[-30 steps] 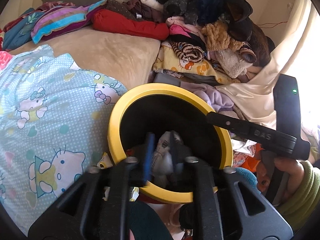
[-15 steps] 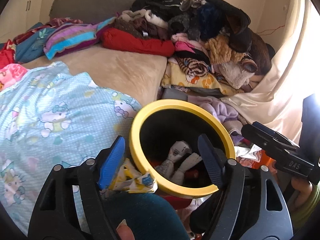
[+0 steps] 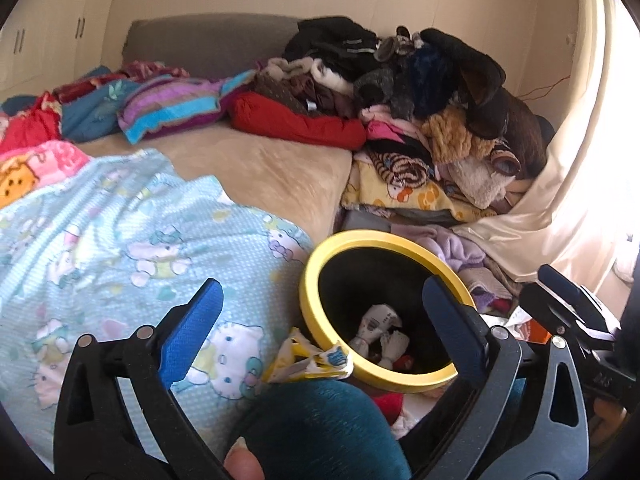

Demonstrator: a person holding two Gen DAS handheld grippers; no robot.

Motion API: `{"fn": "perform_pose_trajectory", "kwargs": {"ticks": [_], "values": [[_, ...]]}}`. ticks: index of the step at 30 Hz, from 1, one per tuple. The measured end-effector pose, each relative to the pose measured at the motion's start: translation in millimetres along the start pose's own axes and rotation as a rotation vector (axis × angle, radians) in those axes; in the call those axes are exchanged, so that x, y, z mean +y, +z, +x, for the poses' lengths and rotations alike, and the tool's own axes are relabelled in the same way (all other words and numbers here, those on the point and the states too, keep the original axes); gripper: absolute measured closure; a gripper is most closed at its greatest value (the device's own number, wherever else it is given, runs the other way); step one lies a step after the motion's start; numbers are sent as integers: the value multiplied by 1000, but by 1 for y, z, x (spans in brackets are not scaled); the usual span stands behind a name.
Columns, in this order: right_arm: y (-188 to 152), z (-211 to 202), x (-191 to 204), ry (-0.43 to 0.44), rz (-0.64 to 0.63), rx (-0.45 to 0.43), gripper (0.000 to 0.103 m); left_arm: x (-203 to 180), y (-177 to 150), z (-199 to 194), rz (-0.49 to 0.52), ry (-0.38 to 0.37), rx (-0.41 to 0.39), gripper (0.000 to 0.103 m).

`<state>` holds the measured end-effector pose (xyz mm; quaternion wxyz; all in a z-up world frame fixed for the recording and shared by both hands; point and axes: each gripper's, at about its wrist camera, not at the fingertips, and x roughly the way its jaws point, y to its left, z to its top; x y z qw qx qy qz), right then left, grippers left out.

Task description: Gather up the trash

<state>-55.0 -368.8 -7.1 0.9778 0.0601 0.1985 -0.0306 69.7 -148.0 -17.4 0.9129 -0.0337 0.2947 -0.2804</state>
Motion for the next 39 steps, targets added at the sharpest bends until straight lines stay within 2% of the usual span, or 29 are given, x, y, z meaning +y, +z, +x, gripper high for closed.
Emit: {"fn": "perform_pose_trajectory", "kwargs": {"ticks": [9,16,23,39], "values": [[-10,-19,19,-44,-11,-106,6,2,-17,-40,71,75,-101,11],[-21,-12,23,-75,-6,-94,6,1,-27,-58,65,127,-141,11],[-23,-12,30,-80,-30,-121,6,2,-34,-63,62,163,-156,11],[-24,-9,24,-98,-12,-106,6,-5,-36,-63,67,168,-170,11]]}}
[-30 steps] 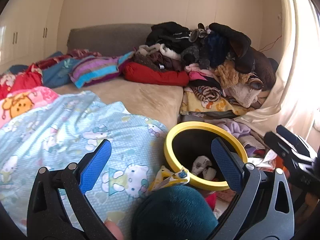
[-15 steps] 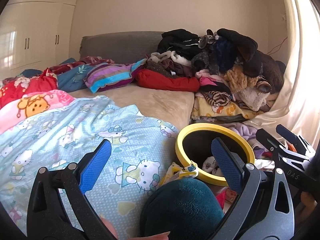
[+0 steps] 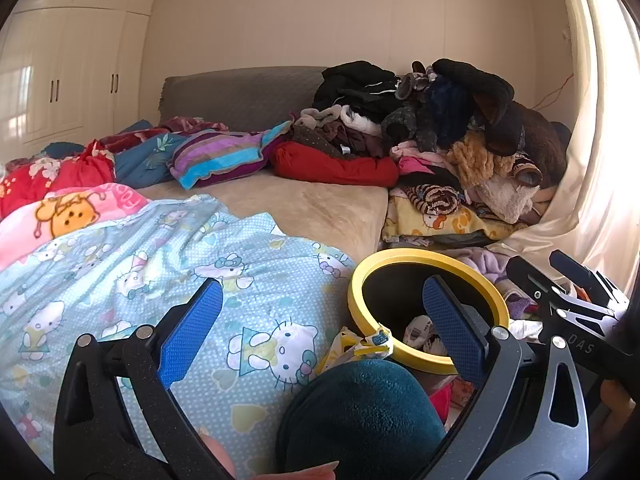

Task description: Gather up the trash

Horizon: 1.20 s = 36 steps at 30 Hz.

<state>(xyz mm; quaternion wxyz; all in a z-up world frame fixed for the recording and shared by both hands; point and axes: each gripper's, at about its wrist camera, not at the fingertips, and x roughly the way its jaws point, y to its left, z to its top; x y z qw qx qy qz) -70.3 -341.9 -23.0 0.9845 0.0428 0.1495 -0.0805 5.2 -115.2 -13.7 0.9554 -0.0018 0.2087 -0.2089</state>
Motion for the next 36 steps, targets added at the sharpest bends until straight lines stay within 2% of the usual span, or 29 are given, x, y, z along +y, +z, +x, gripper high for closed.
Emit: {"fn": "perform_pose_trajectory", "kwargs": {"ticks": [36], "values": [[-3,3,-1,-3,8,10,6,3,2,1,-2,9,-5,11]]}}
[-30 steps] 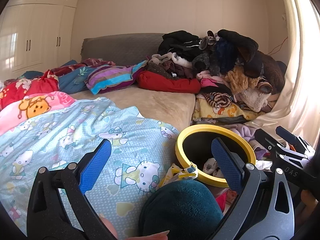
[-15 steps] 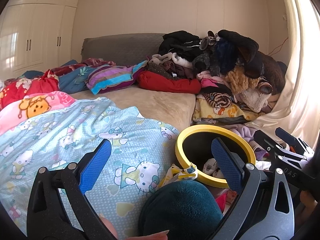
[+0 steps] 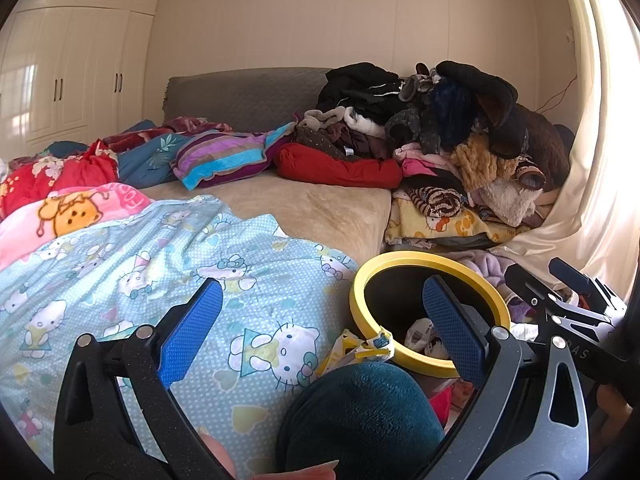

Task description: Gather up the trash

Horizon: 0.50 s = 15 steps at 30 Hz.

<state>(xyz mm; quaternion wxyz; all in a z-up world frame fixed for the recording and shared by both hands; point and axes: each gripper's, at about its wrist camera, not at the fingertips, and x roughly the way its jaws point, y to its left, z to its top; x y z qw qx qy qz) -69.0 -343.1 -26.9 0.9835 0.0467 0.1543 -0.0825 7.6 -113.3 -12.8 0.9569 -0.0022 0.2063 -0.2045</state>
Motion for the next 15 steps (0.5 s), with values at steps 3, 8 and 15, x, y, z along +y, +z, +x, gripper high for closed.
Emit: {"fn": "perform_pose_trajectory", "kwargs": {"ticks": [3,8,15], "values": [[0,0,0,2,-1,2,6,0,0,0,-2,1,0,11],[0,1,1,0,-1,2,6,1,0,0,0,0,1,11],[0,1,1,0,0,1,6,0,0,-1,-2,1,1,11]]}}
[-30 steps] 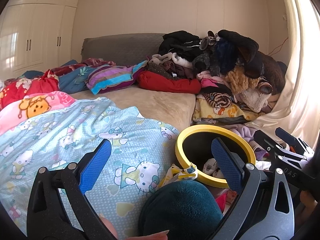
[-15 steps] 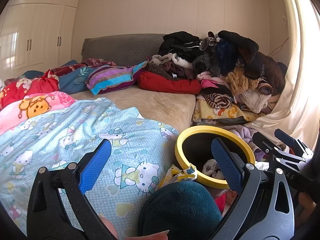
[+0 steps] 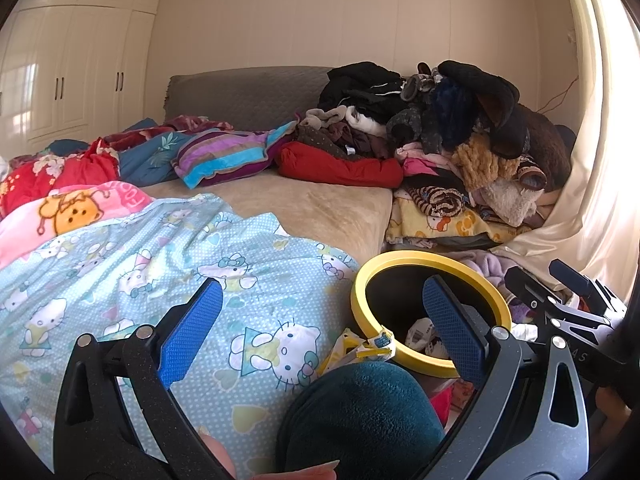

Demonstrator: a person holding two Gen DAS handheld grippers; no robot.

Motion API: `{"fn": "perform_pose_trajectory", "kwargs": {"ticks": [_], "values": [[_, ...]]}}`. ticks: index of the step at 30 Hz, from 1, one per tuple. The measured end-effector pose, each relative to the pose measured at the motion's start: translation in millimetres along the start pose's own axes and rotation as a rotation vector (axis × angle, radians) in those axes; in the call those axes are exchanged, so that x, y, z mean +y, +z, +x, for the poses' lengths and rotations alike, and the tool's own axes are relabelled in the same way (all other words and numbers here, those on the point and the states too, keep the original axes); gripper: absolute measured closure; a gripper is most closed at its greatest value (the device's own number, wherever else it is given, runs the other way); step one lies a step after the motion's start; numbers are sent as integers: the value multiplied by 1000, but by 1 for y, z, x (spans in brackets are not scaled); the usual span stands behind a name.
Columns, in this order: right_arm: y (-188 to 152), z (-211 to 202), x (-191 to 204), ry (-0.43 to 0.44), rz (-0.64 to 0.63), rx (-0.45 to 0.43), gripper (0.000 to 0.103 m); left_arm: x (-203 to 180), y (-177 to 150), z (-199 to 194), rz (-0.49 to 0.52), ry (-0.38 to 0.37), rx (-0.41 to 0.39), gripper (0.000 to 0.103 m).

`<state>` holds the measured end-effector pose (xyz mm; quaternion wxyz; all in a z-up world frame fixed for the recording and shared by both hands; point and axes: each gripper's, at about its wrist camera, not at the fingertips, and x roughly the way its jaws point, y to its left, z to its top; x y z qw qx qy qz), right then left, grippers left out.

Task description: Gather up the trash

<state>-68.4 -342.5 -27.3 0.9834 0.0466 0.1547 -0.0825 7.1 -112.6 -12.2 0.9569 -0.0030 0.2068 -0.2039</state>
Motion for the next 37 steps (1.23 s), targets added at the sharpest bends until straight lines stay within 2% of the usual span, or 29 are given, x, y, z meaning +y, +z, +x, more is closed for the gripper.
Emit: {"fn": "perform_pose_trajectory", "kwargs": {"ticks": [9,14,21,25,28,30,32,33,34,35,37], "values": [[-3,2,-2,1,-2,9,6,-3,-1,0,4,18,0,11],[-5,4,-2,9,-17,17,6,-5,-4,4,31,91,16,11],[0,10,6,20,-19,19,6,4,-2,5,9,114,24,11],[9,21,23,67,-31,15,6,18,2,1,-27,143,25,11],[19,40,56,164,-51,41,6,49,9,-11,-103,198,18,11],[26,55,91,253,-72,80,6,89,11,-20,-188,288,33,11],[28,72,135,357,-105,164,6,141,7,-34,-276,432,49,11],[26,85,173,435,-129,251,6,161,5,-40,-303,494,58,11],[24,94,201,473,-157,315,6,184,1,-48,-335,572,68,11],[17,102,237,527,-195,393,6,221,-7,-62,-386,690,98,11],[-2,110,297,622,-269,500,6,267,-20,-80,-441,824,155,11]]}}
